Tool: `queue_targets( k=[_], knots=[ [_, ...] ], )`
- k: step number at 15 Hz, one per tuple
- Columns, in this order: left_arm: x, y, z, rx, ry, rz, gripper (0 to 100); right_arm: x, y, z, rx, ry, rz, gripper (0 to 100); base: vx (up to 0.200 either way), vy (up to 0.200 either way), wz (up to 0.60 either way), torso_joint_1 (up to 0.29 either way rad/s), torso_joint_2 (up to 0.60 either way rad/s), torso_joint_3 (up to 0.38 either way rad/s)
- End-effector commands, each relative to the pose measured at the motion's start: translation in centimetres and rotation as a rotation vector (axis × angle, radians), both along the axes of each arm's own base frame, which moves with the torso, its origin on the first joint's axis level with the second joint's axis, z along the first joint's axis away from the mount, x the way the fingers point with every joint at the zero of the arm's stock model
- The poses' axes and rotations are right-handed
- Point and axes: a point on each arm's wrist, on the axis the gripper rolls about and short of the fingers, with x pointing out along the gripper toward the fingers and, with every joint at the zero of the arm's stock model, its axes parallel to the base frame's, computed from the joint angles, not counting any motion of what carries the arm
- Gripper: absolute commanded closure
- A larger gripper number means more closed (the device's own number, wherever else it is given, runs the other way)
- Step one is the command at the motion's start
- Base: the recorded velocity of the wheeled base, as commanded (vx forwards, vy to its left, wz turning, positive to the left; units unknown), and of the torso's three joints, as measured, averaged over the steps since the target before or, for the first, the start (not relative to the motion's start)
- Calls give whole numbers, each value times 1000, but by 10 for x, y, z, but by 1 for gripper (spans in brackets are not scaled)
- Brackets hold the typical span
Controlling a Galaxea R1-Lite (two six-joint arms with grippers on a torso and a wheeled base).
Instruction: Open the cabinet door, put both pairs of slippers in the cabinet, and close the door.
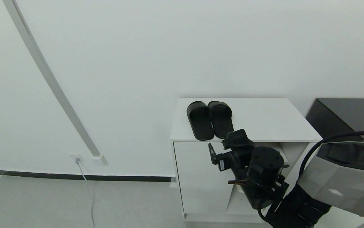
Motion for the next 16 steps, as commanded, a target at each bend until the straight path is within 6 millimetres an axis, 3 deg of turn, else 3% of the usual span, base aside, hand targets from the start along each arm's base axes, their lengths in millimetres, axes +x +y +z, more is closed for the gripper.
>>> queue_targets(
  k=[1,5,9,11,13,16],
  knots=[
    [0,0,0,0,0,1,100,14,4,8,-10,-28,-17,0,0,0,0,0,0,0],
    [0,0,0,0,0,1,100,39,19,69,50,90,-26,0,0,0,0,0,0,0],
    [0,0,0,1,0,1,100,40,25,104,167,274,-38,0,0,0,0,0,0,0],
    [0,0,0,1,0,0,100,36,26,107,184,313,-37,0,0,0,0,0,0,0],
    [0,0,0,1,0,-2,100,35,25,105,184,320,-42,0,200,0,0,12,2,2],
    [0,0,0,3,0,-2,100,32,22,89,172,363,-53,0,200,0,0,-7,-7,4]
  ],
)
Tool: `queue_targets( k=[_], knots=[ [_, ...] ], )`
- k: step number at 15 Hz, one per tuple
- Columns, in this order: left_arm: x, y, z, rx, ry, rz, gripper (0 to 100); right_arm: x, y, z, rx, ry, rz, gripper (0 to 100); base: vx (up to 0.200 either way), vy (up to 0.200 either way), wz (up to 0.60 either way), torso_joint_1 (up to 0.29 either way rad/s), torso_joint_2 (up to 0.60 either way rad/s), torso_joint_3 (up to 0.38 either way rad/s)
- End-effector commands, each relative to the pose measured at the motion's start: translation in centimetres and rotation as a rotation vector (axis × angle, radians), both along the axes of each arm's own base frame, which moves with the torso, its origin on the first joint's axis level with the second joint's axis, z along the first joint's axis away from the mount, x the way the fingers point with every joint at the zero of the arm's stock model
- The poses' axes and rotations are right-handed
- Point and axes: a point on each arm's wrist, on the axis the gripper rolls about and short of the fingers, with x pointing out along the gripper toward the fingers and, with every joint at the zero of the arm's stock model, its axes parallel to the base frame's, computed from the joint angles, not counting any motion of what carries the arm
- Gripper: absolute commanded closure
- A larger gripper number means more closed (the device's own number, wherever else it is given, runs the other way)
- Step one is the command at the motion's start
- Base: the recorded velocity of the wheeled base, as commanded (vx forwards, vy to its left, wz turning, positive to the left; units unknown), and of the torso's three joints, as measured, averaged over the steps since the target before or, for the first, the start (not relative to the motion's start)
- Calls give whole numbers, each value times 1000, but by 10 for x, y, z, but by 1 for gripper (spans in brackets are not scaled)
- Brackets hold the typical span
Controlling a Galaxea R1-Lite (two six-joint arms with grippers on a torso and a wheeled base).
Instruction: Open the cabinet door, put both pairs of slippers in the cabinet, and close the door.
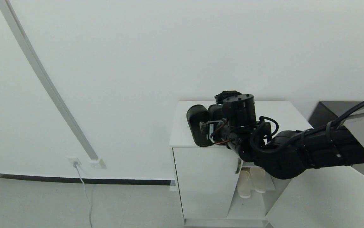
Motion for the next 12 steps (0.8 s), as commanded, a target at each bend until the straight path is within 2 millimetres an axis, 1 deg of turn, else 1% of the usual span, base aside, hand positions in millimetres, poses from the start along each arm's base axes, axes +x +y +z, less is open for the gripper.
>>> queue_targets(
  k=[1,3,4,5,6,7,8,9,11,12],
  knots=[
    [0,0,0,-1,0,1,100,-2,-2,-10,-8,28,-5,0,200,0,0,7,12,2],
    [0,0,0,-1,0,1,100,-3,-2,-20,-8,43,-6,0,200,0,0,15,-2,2],
    [0,0,0,-1,0,1,100,-3,-2,-28,-11,47,-6,0,200,0,0,2,-2,2],
    [0,0,0,-2,0,1,100,-2,-1,-42,-19,49,-4,0,200,0,0,7,2,2],
    [0,0,0,-1,0,2,100,-2,4,-50,-22,50,3,0,200,0,0,2,2,-2],
    [0,0,0,-2,0,2,100,1,8,-61,-26,51,6,0,0,0,0,0,0,0],
    [0,0,0,-2,0,2,100,3,11,-68,-27,51,7,0,0,0,0,0,0,0],
    [0,0,0,-2,0,2,100,5,12,-72,-29,52,9,0,0,0,0,0,0,0],
    [0,0,0,-2,0,2,100,15,20,-82,-33,38,8,0,0,0,0,0,0,0],
    [0,0,0,-4,0,4,100,17,20,-83,-31,36,6,0,0,0,0,0,0,0]
  ],
)
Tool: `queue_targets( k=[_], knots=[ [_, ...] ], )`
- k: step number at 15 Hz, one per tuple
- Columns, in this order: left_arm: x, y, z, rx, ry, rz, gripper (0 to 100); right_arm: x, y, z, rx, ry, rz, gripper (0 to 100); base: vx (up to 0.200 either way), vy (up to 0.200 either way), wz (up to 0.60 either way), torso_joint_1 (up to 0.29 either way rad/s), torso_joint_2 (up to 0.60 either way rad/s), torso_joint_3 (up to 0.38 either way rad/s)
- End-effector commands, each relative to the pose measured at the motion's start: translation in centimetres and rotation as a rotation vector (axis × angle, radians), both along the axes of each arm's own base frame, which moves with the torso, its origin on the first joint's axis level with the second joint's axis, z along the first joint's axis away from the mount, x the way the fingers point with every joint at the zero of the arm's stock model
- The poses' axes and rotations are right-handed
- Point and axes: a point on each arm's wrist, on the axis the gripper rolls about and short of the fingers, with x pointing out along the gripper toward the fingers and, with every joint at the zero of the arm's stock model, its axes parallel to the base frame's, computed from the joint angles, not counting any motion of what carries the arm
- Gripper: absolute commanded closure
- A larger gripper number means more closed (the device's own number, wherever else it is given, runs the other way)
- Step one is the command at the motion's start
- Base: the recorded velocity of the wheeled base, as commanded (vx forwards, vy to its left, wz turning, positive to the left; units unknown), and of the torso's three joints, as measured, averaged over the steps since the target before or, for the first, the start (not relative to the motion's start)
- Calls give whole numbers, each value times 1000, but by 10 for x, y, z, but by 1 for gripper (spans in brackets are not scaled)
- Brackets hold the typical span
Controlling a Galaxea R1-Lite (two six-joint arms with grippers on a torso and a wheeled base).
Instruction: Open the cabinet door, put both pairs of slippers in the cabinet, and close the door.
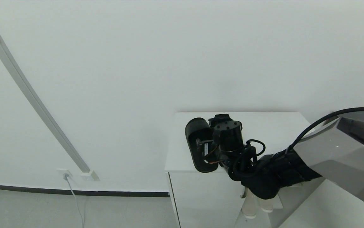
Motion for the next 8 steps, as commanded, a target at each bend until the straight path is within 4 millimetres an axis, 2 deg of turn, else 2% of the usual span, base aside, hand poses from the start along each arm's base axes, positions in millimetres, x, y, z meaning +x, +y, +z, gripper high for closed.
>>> queue_targets(
  k=[1,8],
  knots=[
    [0,0,0,-2,0,1,100,19,4,-20,-15,3,-18,0,0,0,0,0,0,0],
    [0,0,0,-4,0,3,100,66,4,-27,-29,-78,-63,0,0,0,0,0,0,0]
  ],
)
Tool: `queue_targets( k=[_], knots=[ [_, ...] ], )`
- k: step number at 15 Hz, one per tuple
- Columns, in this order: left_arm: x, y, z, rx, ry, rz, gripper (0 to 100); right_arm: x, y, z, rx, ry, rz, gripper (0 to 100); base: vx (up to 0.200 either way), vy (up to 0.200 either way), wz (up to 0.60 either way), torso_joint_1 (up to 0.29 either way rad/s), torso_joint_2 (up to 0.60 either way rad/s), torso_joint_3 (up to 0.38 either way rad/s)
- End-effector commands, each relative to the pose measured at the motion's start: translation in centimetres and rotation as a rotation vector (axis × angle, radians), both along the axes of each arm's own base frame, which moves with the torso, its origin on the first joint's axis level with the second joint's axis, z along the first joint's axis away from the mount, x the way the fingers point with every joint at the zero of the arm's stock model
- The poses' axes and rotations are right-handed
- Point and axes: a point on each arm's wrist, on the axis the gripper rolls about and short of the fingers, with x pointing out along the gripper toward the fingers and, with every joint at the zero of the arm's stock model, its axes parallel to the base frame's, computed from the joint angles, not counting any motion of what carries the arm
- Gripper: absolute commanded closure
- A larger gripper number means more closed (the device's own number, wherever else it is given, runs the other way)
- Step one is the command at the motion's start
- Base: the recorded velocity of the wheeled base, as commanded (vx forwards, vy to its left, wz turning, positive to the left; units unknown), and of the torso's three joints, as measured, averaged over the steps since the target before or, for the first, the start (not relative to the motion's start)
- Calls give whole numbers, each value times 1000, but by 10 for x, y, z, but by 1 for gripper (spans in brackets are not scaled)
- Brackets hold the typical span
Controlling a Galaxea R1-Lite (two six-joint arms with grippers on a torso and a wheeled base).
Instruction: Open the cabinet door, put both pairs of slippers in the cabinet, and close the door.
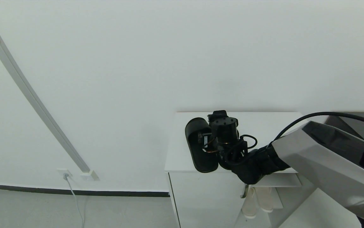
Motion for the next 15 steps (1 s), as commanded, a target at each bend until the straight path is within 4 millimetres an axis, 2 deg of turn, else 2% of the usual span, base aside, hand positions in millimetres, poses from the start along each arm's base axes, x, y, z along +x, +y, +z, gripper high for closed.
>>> queue_targets(
  k=[1,4,5,11,15],
  knots=[
    [0,0,0,0,0,1,100,13,2,-12,-8,-1,-12,0,0,0,0,0,0,0],
    [0,0,0,-2,0,2,100,17,4,-9,1,-16,-13,0,0,0,0,0,0,0],
    [0,0,0,-2,0,2,100,17,4,-9,1,-16,-13,100,0,0,0,0,0,0],
    [0,0,0,-2,0,2,100,15,4,-8,1,-17,-15,100,0,0,0,0,0,0],
    [0,0,0,1,0,2,100,4,-5,15,-2,-37,-11,100,0,0,0,0,0,0]
  ],
)
